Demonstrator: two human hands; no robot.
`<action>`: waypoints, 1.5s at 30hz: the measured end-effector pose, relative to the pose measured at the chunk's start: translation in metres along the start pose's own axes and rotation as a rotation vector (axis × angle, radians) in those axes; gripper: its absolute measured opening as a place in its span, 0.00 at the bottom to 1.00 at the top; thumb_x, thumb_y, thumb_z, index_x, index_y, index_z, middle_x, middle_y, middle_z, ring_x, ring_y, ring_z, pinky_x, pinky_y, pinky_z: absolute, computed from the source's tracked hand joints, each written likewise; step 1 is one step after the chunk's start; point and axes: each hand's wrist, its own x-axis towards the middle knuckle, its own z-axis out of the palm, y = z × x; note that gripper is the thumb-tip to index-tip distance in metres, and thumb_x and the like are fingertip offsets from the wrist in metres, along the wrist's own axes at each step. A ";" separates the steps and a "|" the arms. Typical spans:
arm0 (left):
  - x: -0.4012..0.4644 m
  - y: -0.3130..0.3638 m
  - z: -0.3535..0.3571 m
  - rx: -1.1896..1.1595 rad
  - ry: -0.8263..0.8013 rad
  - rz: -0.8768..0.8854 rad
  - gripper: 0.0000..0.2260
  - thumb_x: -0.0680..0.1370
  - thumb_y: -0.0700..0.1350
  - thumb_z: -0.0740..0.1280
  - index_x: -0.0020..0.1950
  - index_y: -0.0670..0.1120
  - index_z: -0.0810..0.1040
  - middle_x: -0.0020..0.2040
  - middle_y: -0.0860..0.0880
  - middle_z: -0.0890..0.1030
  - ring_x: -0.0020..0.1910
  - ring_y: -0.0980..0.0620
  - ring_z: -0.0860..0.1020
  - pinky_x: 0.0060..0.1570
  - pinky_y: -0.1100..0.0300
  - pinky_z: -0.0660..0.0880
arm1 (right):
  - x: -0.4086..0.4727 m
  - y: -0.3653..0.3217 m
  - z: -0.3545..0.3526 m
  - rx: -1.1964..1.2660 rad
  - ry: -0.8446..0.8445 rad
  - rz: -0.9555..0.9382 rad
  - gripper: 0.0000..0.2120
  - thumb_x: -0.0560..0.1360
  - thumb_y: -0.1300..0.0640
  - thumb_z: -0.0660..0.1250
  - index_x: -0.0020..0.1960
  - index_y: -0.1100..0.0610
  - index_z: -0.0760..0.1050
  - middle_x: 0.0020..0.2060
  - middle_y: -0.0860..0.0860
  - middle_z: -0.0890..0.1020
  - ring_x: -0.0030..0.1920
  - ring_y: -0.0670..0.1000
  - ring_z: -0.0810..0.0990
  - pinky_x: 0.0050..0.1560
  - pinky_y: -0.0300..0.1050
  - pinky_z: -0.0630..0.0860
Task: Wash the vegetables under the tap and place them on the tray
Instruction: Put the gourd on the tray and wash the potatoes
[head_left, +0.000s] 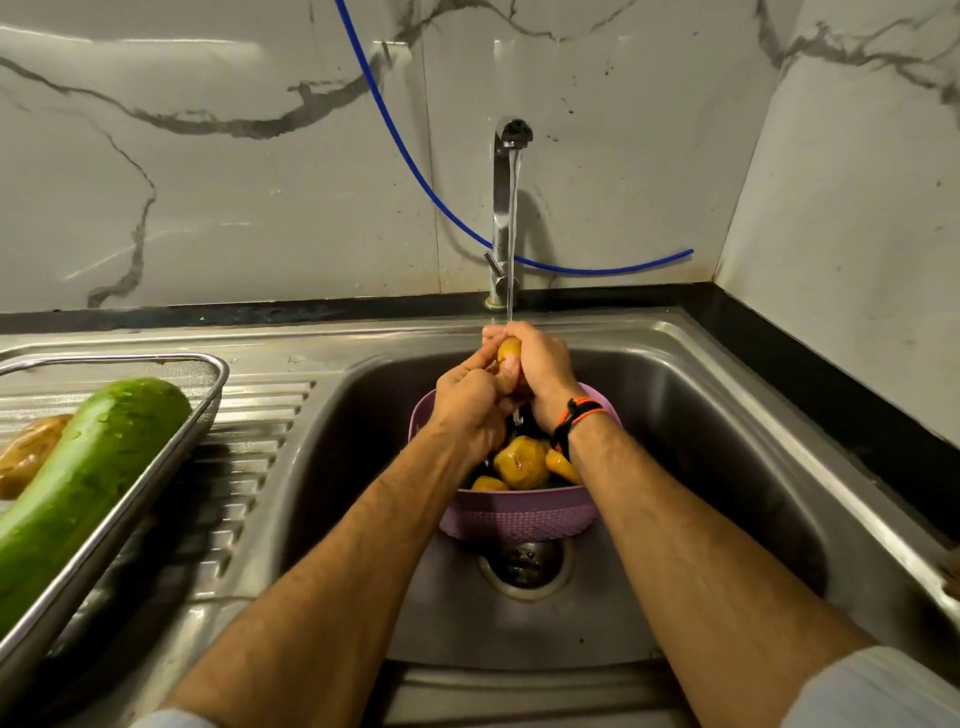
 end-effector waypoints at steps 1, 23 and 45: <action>0.000 -0.002 0.004 -0.006 0.045 0.032 0.20 0.79 0.28 0.58 0.68 0.43 0.77 0.59 0.38 0.81 0.56 0.44 0.81 0.53 0.52 0.80 | 0.003 0.003 0.002 -0.007 0.017 -0.032 0.10 0.77 0.53 0.64 0.49 0.55 0.83 0.49 0.55 0.83 0.52 0.55 0.81 0.55 0.52 0.78; 0.003 -0.001 0.005 0.044 0.113 0.078 0.13 0.82 0.35 0.60 0.63 0.38 0.79 0.47 0.42 0.83 0.40 0.51 0.81 0.37 0.59 0.81 | 0.005 0.009 0.008 -0.135 0.069 -0.185 0.12 0.80 0.51 0.62 0.56 0.55 0.80 0.48 0.51 0.82 0.51 0.50 0.79 0.55 0.48 0.77; 0.000 0.002 0.005 0.077 0.124 0.093 0.17 0.79 0.29 0.60 0.63 0.41 0.79 0.46 0.42 0.83 0.42 0.50 0.81 0.35 0.61 0.80 | 0.005 0.009 0.011 -0.143 0.038 -0.157 0.12 0.80 0.52 0.61 0.54 0.55 0.81 0.47 0.52 0.81 0.51 0.53 0.78 0.55 0.50 0.77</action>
